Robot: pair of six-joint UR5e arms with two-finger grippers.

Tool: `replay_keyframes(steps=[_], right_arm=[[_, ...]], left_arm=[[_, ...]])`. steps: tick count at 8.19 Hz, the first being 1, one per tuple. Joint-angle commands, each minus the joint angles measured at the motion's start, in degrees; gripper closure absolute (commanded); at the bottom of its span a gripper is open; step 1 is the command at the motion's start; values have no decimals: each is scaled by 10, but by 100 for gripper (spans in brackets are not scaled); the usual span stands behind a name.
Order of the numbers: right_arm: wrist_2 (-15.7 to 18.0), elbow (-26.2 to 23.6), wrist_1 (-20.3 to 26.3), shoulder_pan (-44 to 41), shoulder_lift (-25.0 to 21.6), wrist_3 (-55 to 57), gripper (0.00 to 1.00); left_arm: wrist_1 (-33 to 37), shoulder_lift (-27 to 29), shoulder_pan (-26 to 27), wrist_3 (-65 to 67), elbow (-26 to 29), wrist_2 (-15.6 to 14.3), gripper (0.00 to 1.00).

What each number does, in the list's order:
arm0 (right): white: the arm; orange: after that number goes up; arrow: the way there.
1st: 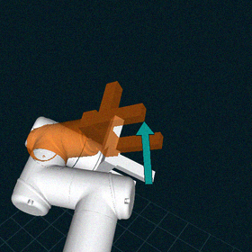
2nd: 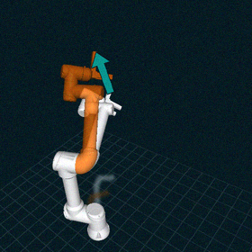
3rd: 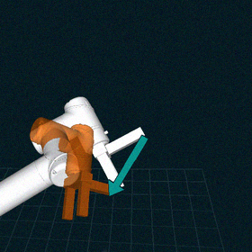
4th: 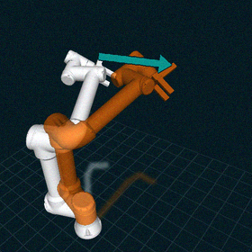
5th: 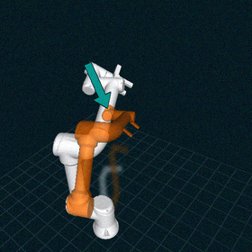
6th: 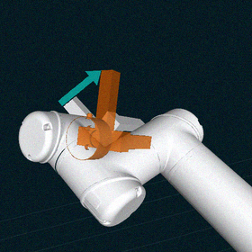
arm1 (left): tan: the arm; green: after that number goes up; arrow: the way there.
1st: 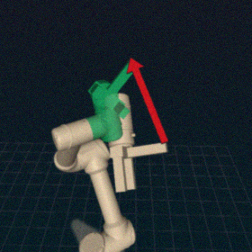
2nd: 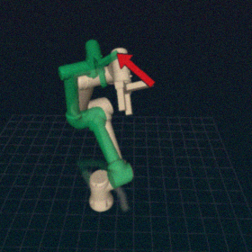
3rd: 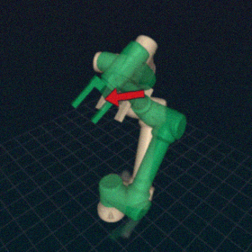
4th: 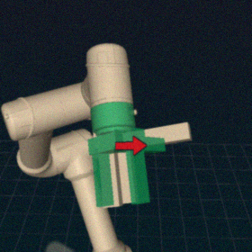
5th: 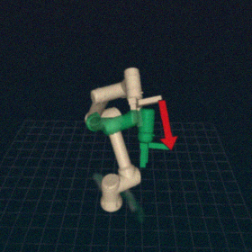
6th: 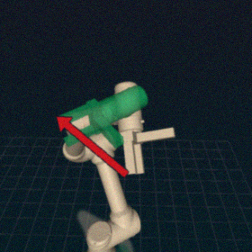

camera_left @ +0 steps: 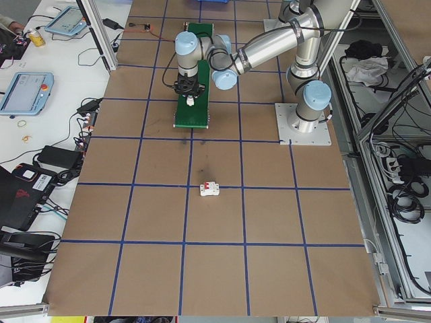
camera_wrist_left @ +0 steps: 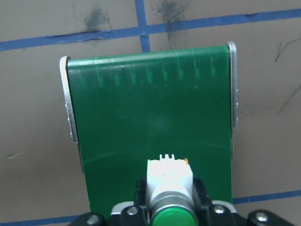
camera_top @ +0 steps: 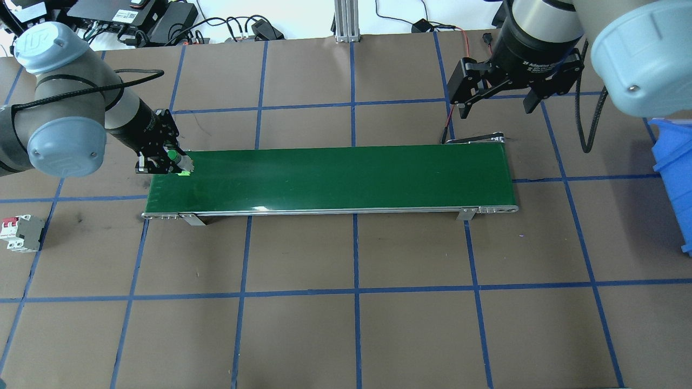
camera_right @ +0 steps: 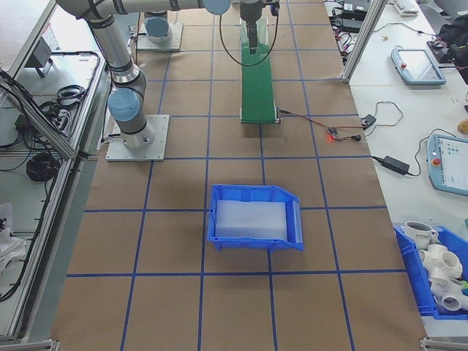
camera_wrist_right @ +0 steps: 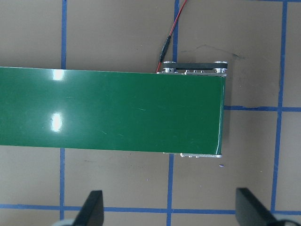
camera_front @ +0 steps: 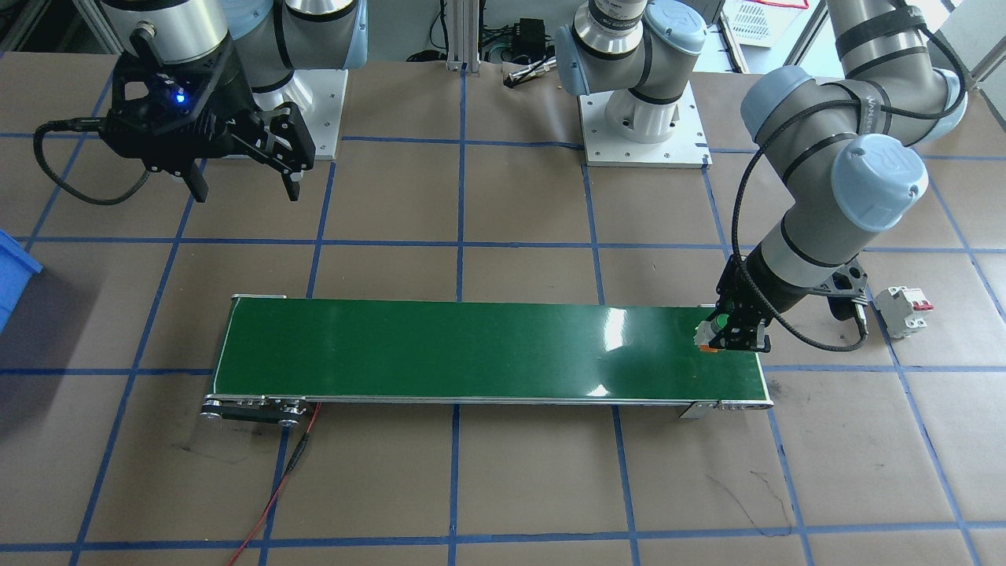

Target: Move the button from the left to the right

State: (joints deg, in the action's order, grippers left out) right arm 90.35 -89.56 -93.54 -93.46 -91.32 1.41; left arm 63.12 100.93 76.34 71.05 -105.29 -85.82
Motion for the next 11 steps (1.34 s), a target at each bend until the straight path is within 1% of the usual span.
replay_keyframes(steps=[1,8,9,10,11], right_arm=[[0,0,0,-1,0,0,0],[0,0,0,0,0,0,0],[0,0,1,0,0,0,0],[-1,1,12,0,0,0,0],[-1,1,12,0,0,0,0]], left_arm=[[-22,20,0,1,0,0,100],[-21,35,8,-6,-4,-2,100],[-21,36,8,-34,-5,-3,100],[-21,36,8,-38,-4,-4,91],[-21,35,8,-39,-4,-6,71]])
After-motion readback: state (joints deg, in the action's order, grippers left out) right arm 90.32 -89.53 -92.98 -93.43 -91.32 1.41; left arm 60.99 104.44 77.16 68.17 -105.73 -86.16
